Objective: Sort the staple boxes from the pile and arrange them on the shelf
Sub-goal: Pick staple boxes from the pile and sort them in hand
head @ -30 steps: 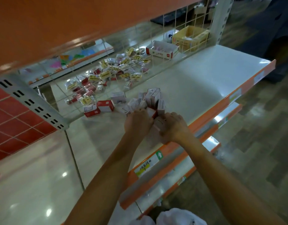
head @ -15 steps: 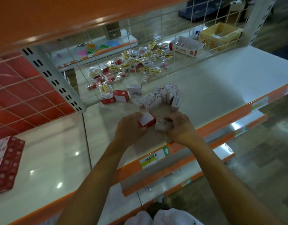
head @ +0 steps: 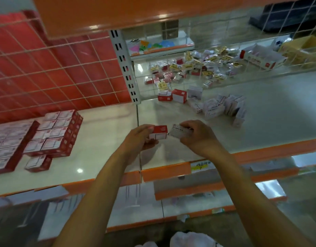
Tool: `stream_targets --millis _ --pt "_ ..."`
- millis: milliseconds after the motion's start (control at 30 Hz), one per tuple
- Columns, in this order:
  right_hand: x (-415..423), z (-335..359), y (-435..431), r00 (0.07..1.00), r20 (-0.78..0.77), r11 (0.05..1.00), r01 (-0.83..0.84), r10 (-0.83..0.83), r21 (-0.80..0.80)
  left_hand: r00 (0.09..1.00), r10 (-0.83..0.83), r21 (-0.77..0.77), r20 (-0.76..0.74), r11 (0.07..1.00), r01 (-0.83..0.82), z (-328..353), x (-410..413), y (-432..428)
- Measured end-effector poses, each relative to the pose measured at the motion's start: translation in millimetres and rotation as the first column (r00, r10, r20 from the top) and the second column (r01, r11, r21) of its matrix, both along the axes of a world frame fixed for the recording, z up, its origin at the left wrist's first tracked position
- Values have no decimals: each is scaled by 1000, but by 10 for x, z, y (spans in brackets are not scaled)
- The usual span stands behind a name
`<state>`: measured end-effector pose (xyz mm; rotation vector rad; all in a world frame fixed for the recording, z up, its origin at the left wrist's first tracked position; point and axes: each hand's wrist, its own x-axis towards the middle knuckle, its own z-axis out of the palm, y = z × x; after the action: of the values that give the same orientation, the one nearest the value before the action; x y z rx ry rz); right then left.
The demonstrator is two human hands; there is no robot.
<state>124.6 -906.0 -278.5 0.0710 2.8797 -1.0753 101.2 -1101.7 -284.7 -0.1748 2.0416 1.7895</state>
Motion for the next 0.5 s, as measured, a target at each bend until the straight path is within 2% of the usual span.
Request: stream_targets --millis 167,500 --pt "64 40 -538 996 5 995 -90 90 -39 980 162 45 111 985 -168 7 160 -506" --pt "329 126 -1688 975 -69 974 -218 213 -68 971 241 56 0 969 -240 66 611 -1635"
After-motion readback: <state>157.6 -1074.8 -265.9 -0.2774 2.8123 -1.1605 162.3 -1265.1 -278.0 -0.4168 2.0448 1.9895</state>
